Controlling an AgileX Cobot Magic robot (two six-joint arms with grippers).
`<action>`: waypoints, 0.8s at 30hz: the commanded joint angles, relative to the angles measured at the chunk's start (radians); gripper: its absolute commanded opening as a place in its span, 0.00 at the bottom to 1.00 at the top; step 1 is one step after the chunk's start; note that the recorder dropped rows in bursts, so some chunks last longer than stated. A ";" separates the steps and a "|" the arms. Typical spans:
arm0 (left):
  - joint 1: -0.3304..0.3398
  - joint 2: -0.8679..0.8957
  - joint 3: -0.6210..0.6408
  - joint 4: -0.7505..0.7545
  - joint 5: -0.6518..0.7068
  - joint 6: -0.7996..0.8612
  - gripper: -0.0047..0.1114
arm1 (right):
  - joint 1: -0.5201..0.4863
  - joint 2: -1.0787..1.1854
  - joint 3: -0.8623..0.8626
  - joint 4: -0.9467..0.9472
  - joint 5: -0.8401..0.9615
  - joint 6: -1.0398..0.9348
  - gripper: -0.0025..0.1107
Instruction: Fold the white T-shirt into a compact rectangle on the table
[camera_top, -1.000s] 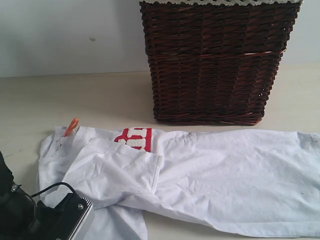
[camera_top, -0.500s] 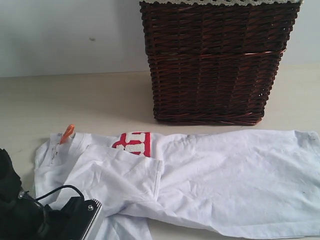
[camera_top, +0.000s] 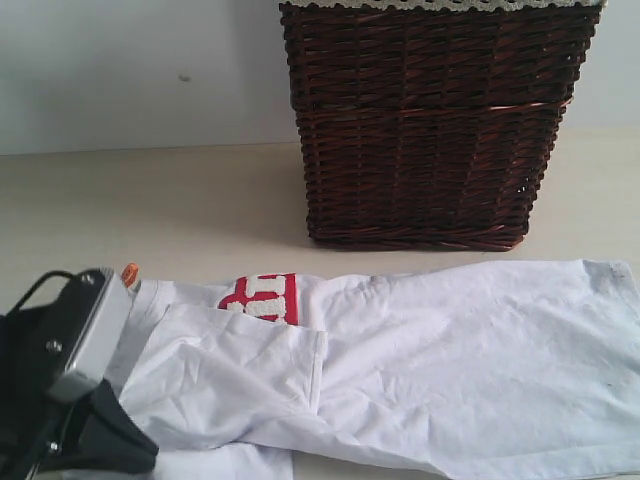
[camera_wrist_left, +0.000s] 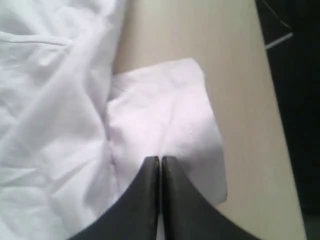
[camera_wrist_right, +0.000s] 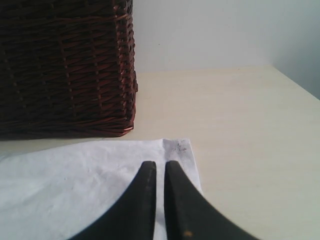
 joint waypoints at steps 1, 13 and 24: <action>0.054 -0.009 -0.072 -0.078 0.011 -0.024 0.04 | 0.003 -0.006 0.005 0.001 -0.011 -0.003 0.08; 0.125 0.208 -0.216 -0.130 -0.045 -0.038 0.04 | 0.003 -0.006 0.005 0.001 -0.011 -0.003 0.08; 0.125 0.345 -0.340 -0.319 -0.141 -0.057 0.04 | 0.003 -0.006 0.005 0.001 -0.011 -0.003 0.08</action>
